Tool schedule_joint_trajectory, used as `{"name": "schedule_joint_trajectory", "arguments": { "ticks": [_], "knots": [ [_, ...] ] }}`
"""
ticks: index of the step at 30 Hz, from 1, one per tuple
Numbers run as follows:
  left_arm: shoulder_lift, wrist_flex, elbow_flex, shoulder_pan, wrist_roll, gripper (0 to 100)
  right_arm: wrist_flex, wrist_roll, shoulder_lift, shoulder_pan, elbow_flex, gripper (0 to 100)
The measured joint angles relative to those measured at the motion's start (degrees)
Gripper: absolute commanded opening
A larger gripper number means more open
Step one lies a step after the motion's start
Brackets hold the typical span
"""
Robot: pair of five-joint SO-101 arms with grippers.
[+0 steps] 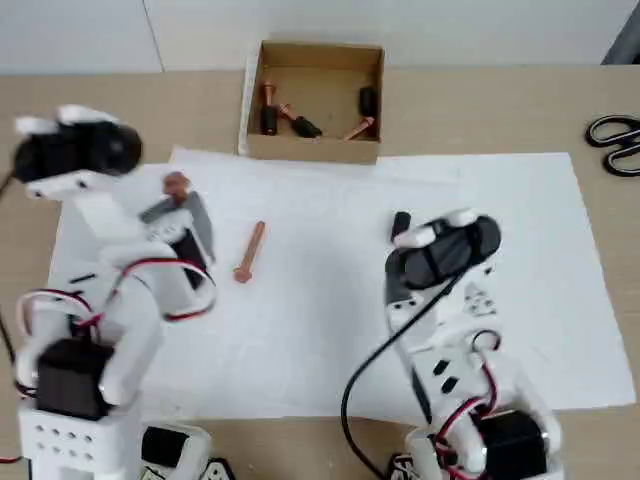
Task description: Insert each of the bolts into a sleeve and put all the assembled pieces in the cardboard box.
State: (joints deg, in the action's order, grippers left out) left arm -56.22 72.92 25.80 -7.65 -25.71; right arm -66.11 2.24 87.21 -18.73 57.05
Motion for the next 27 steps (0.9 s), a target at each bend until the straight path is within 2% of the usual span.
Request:
{"name": "schedule_joint_trajectory", "arguments": {
  "ticks": [7,13,18,27],
  "knots": [
    [-6.8,-17.2,16.0,-9.1,0.0,1,7.1,-2.1,6.7,-6.8,9.2,0.4],
    [-6.9,-28.7,18.1,-12.7,0.0,1,12.8,-2.1,6.9,-12.2,15.7,0.4],
    [-1.7,-31.1,18.5,-14.6,-0.4,1,17.1,-2.1,6.8,-15.9,21.6,0.4],
    [3.5,-31.0,18.5,-16.2,-2.2,1,17.7,-2.1,6.9,-16.3,22.2,0.4]
  ]
}}
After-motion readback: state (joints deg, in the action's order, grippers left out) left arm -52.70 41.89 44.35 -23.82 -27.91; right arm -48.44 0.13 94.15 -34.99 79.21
